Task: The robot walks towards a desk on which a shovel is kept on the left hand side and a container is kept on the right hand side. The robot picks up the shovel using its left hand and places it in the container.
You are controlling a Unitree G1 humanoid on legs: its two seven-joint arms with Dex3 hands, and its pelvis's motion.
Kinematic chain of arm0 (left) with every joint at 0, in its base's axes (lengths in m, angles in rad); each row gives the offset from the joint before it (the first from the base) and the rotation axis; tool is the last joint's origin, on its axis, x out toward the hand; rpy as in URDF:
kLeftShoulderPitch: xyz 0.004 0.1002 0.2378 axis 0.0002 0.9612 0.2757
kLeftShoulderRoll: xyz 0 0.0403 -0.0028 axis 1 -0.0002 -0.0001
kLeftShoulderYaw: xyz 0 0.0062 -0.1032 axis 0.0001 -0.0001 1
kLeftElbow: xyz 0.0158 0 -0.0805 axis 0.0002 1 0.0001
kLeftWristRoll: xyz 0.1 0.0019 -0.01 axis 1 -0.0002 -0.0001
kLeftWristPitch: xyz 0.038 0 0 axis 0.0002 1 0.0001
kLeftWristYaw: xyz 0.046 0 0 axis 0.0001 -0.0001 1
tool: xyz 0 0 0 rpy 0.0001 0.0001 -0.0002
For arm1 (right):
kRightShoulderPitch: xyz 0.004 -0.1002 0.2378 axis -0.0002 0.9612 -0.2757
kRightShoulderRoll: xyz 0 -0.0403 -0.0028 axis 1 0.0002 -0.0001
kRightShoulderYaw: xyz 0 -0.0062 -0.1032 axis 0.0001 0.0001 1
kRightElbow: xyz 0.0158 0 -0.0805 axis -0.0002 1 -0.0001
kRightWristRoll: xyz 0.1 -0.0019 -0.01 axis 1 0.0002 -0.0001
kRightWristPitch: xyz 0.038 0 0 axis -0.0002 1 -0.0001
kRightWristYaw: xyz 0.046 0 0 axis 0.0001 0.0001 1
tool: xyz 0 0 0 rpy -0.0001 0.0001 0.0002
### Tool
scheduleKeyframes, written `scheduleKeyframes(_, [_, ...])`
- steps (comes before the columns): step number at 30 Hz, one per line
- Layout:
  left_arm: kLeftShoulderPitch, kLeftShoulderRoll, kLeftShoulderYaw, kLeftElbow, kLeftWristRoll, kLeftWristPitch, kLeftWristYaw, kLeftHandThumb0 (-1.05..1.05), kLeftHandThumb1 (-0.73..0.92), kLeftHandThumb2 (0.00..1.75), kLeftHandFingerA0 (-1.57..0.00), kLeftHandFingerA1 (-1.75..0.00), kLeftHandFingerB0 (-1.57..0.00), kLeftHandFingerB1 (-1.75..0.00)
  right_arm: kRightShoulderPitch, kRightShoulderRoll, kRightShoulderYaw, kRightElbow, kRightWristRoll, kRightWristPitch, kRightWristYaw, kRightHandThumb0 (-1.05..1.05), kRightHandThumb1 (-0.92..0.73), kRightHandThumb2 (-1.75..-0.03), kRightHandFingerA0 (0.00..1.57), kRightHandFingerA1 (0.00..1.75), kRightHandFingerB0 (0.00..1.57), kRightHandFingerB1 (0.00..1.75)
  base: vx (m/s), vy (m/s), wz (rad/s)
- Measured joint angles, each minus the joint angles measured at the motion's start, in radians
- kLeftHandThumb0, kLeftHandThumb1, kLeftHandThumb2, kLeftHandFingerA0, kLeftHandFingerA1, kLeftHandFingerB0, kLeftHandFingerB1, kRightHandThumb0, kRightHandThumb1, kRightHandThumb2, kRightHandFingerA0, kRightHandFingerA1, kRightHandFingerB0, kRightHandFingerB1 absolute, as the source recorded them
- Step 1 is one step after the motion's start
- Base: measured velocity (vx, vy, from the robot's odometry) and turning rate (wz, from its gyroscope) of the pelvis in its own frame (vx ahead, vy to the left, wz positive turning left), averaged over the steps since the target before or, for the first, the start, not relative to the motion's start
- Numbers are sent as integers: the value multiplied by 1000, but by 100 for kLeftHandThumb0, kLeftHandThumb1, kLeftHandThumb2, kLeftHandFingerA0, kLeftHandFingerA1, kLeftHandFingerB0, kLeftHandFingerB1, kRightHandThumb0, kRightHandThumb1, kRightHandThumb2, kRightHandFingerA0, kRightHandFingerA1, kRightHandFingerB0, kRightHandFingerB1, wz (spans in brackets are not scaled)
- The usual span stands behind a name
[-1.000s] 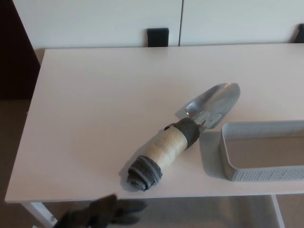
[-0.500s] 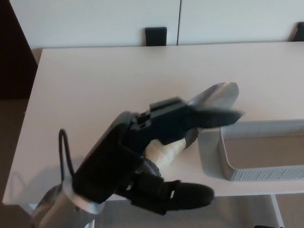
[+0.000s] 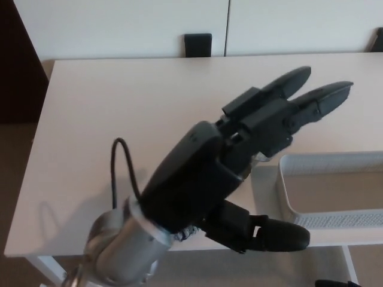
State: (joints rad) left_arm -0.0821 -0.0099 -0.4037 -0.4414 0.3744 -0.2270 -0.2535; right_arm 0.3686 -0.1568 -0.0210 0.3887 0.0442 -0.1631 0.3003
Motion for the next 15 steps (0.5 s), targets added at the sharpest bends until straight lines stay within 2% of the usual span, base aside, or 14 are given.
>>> scheduleKeyframes(2, [0, -4, -17, 26, 36, 23, 7, -59, 40, 73, 0, 0, -7, -14, -2, 0, 1, -4, 0, 1, 0, -39, -47, -72, 60, 59, 36, 49, 0, 0, 0])
scheduleKeyframes(4, [0, -8, -30, 48, 66, 41, 14, -61, 39, 73, 0, -2, 0, -8, -2, 0, 2, -5, 0, 2, 0, -41, -47, -73, 60, 59, 35, 49, 0, 0, 0])
scheduleKeyframes(11, [0, -29, -80, 135, 183, 120, 43, -59, 39, 71, 0, 0, -3, -9, -6, 0, 6, -6, -1, 5, -1, -41, -47, -73, 60, 58, 35, 49, 0, 0, 0])
scheduleKeyframes(15, [0, -36, -104, 182, 251, 168, 60, -55, 35, 72, 0, -14, -3, -18, -8, 0, 9, -7, -1, 7, -2, -39, -47, -72, 59, 59, 35, 50, 0, 0, 0])
